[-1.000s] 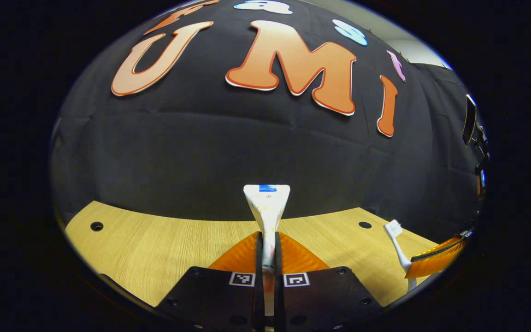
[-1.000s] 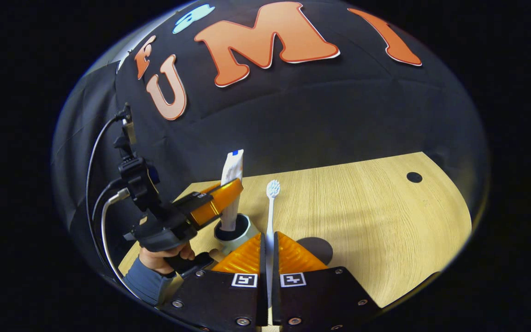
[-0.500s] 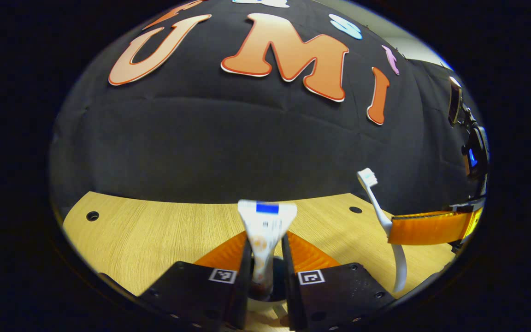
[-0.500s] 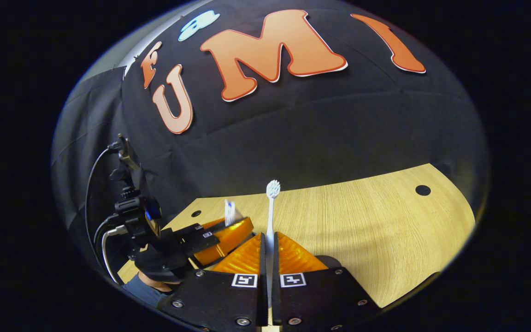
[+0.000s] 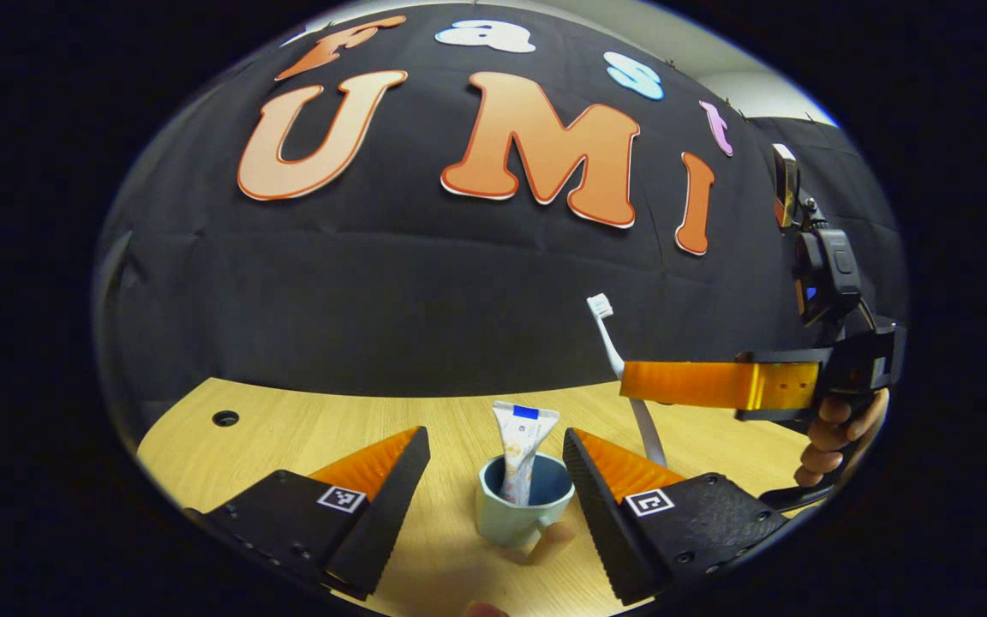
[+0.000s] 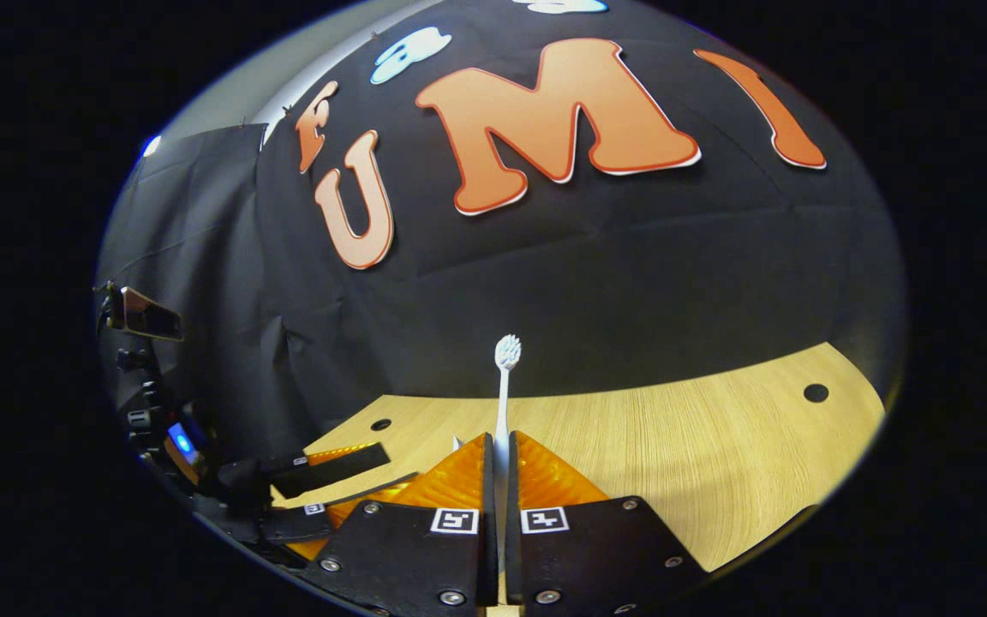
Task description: Put the toothbrush and toothpaste on the desktop into the cup, then pick up the cup and place it on the coaster on the desktop.
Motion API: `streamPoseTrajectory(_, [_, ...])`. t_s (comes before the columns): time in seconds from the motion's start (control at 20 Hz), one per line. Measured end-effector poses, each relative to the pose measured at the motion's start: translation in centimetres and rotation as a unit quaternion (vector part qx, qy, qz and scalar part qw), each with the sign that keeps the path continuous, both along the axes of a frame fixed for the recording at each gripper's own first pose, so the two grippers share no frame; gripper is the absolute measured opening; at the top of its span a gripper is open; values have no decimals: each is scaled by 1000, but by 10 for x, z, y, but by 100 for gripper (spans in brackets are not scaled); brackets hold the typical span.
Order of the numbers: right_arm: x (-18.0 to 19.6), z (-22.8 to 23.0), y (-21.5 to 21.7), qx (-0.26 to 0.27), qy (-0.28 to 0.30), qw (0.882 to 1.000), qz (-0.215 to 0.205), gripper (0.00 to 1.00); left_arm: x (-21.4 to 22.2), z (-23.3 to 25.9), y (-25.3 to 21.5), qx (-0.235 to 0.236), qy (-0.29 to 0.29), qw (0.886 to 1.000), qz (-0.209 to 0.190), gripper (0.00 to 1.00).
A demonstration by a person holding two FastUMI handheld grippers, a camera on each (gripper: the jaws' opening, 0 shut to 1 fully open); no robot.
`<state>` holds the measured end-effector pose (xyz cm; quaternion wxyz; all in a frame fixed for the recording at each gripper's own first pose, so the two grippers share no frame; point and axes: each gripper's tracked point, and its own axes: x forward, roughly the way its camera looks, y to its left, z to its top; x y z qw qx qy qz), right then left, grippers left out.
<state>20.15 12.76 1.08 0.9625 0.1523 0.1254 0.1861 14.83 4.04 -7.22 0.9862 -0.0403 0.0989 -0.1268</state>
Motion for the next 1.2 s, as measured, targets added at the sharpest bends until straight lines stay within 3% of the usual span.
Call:
streamPoseTrajectory(0.35, [33, 9, 8, 38, -51, 998, -13, 4, -27, 4, 40, -10, -6, 999, 41, 94])
streamPoseTrajectory(0.7, [56, -22, 27, 59, -50, 997, -22, 4, -37, -19, 65, -29, 17, 997, 73, 94])
streamPoseTrajectory(1.0, [46, -47, 32, 19, -42, 999, -6, 8, -40, -45, 60, -37, 46, 996, 71, 94])
streamPoseTrajectory(1.1, [31, -45, 30, -14, -45, 999, 18, 13, -40, -46, 54, -41, 51, 996, 67, 94])
streamPoseTrajectory(1.2, [17, -38, 23, -46, -47, 997, 38, 26, -39, -47, 47, -41, 52, 996, 62, 94])
